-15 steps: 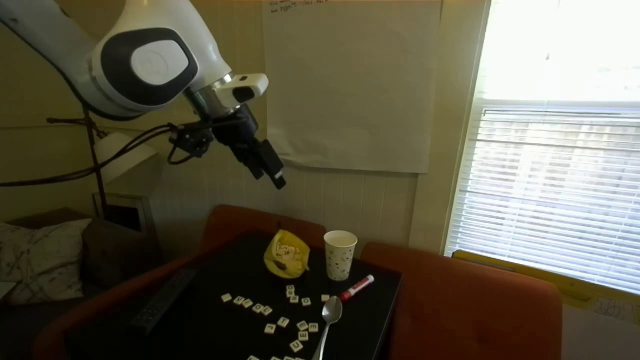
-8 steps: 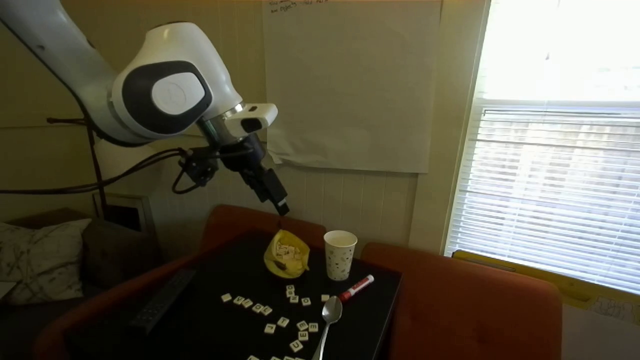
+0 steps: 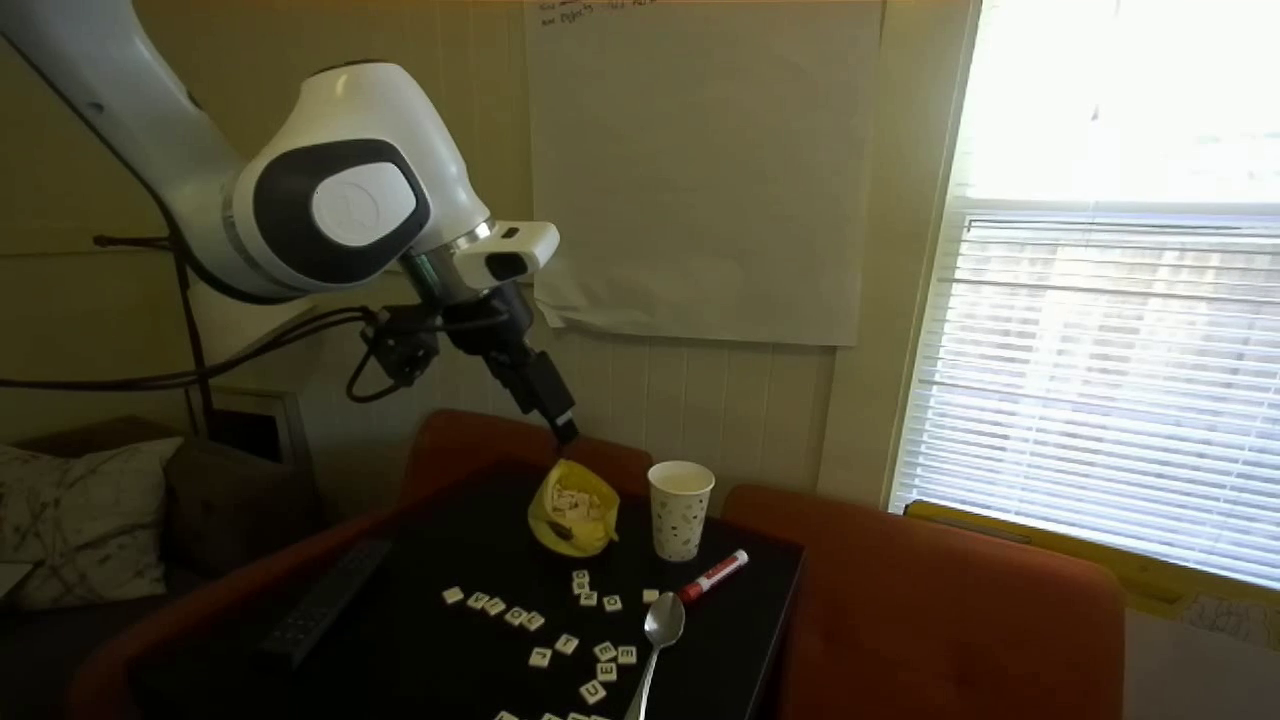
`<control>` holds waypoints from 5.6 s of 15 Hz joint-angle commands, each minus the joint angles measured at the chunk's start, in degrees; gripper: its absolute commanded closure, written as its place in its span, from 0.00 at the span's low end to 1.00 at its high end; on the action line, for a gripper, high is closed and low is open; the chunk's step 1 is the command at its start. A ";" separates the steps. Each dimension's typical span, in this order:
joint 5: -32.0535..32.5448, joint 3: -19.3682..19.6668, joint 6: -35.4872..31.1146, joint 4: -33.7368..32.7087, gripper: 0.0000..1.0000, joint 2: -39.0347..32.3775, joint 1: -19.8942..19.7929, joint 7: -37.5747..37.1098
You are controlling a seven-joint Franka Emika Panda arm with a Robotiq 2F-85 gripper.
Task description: Put the marker in the paper cup
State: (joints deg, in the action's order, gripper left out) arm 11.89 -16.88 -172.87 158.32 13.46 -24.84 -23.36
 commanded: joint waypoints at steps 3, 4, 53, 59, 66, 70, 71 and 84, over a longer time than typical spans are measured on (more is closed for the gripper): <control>1.67 3.30 -7.12 -1.95 0.00 -8.65 -3.01 5.14; 2.62 3.27 -8.64 -2.24 0.00 -9.99 -4.25 5.96; 23.42 38.26 -12.74 -27.48 0.00 -45.76 25.08 -11.21; 23.83 32.07 -15.72 -28.50 0.00 -46.77 17.48 -7.43; 23.75 29.66 -16.37 -31.61 0.25 -49.25 14.19 -6.22; 24.00 28.38 -16.70 -32.80 0.34 -50.53 12.91 -5.74; 13.01 26.97 -17.08 -31.67 0.38 -50.61 13.07 4.56; -5.07 23.09 -19.11 -28.64 0.95 -47.11 9.57 20.08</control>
State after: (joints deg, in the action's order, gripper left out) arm 10.73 5.08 -190.64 127.22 -36.53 -15.14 -5.09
